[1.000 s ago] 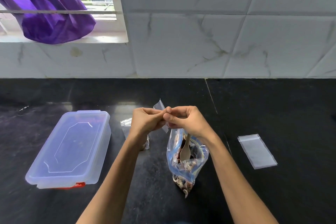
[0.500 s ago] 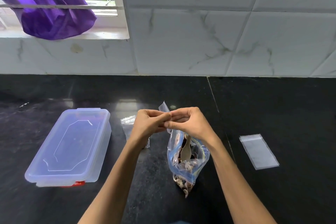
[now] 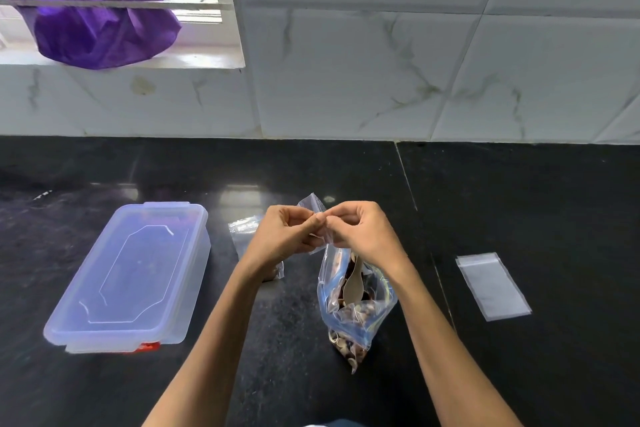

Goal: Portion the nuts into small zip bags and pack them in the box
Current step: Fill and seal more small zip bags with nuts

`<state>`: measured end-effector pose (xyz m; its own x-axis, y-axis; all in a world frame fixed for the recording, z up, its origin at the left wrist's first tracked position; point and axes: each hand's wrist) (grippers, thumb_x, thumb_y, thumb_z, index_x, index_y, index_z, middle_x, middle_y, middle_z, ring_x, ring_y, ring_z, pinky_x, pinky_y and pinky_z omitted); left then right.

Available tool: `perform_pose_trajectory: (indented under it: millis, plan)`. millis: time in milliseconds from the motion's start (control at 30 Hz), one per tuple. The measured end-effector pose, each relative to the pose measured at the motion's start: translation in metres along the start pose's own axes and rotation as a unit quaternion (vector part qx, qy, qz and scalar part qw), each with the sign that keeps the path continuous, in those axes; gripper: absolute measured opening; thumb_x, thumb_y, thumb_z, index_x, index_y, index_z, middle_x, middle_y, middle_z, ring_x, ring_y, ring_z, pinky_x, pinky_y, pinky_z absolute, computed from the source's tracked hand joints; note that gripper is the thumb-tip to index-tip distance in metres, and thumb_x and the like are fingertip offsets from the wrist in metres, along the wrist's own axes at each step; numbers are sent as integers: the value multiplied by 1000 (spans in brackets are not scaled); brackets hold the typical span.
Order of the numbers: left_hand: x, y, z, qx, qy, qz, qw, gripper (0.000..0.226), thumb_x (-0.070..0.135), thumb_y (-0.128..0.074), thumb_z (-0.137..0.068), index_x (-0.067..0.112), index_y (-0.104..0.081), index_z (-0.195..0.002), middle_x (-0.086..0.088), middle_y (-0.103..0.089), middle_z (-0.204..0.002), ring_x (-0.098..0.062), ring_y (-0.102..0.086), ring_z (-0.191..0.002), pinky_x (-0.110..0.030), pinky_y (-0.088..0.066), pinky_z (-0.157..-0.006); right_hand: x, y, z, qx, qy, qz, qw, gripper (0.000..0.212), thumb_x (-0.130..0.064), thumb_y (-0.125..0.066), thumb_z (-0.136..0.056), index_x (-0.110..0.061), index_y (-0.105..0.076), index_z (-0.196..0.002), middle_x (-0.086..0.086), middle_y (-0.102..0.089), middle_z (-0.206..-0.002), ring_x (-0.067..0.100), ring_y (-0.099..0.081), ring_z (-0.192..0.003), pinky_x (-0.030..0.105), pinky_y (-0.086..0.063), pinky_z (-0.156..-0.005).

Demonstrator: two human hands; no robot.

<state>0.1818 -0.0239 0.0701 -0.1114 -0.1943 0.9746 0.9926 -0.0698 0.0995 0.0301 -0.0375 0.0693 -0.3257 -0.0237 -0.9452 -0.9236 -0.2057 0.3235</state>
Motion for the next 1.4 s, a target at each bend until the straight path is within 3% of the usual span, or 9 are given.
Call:
perform_pose_trajectory:
  millis: [133, 233, 333, 500, 667, 1000, 1233, 1300, 1400]
  plan:
    - [5, 2, -4, -12, -16, -124, 992, 20, 25, -55, -94, 9, -65, -88, -5, -69, -78, -16, -71, -66, -25, -58, -61, 0, -1, 1, 13, 7, 47, 999, 12, -21, -62, -91, -19, -70, -99, -4, -71, -88, 10, -69, -80, 25, -60, -66]
    - [2, -7, -6, 81, -74, -201, 974, 19, 26, -62, -89, 9, -67, -82, -4, -70, -74, -14, -70, -63, -29, -59, -62, 0, -5, 3, 54, 18, 92, 994, 11, -24, -60, -92, -18, -68, -97, -5, -69, -85, 9, -67, -78, 23, -59, -67]
    - [1, -18, -7, 165, -108, -171, 965, 16, 25, -68, -84, 11, -74, -81, -2, -72, -70, -10, -70, -60, -32, -60, -62, -1, -7, 5, 67, 20, 125, 990, 11, -28, -58, -92, -19, -62, -93, -9, -65, -82, 6, -64, -75, 15, -53, -63]
    - [4, -17, -7, 102, -95, -193, 971, 15, 18, -66, -85, 9, -76, -80, -3, -72, -66, -10, -69, -61, -34, -61, -66, 1, -3, 4, 48, 13, 91, 995, 14, -21, -57, -91, -21, -62, -104, -6, -68, -93, 7, -67, -83, 20, -57, -71]
    - [13, -6, -6, 64, -113, -246, 961, 21, 15, -60, -84, 12, -75, -69, -1, -69, -59, -9, -62, -51, -29, -55, -57, -1, -4, 8, 47, 24, 76, 996, 16, -20, -57, -93, -13, -71, -95, -3, -72, -79, 4, -68, -66, 17, -56, -63]
    - [14, -12, 2, 148, -129, -253, 947, 16, 17, -70, -77, 10, -75, -63, -3, -68, -55, -16, -66, -50, -39, -58, -54, -7, -12, 15, 162, 19, 144, 976, 16, -26, -66, -87, -13, -65, -79, -5, -65, -68, 7, -63, -63, 12, -47, -52]
    - [14, -12, 5, 128, -116, -212, 962, 11, 19, -72, -80, 13, -77, -72, -1, -71, -62, -12, -68, -56, -36, -60, -58, -11, 2, 12, -32, -89, -98, 991, 22, -30, -57, -93, -11, -68, -96, -1, -70, -81, 12, -69, -70, 28, -59, -61]
    - [13, -11, 5, 116, -104, -176, 972, 12, 20, -73, -81, 11, -76, -74, -2, -72, -65, -9, -69, -57, -33, -60, -60, -12, 5, 12, -53, -93, -118, 987, 27, -37, -58, -90, -12, -69, -95, -2, -71, -79, 13, -70, -71, 28, -59, -64]
    - [13, -9, 7, 80, -86, -131, 985, 11, 20, -76, -78, 10, -75, -80, -5, -73, -71, -11, -71, -63, -26, -59, -61, -10, 9, 12, -42, -82, -125, 988, 20, -27, -66, -85, -10, -70, -95, 1, -72, -77, 13, -70, -71, 25, -59, -66]
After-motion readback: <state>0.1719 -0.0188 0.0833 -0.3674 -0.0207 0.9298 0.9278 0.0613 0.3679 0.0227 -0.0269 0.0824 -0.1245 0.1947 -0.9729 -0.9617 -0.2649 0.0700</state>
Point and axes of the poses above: each hand's wrist, its own z-axis away from the middle knuckle, its own y-axis out of the back of the hand, x = y × z
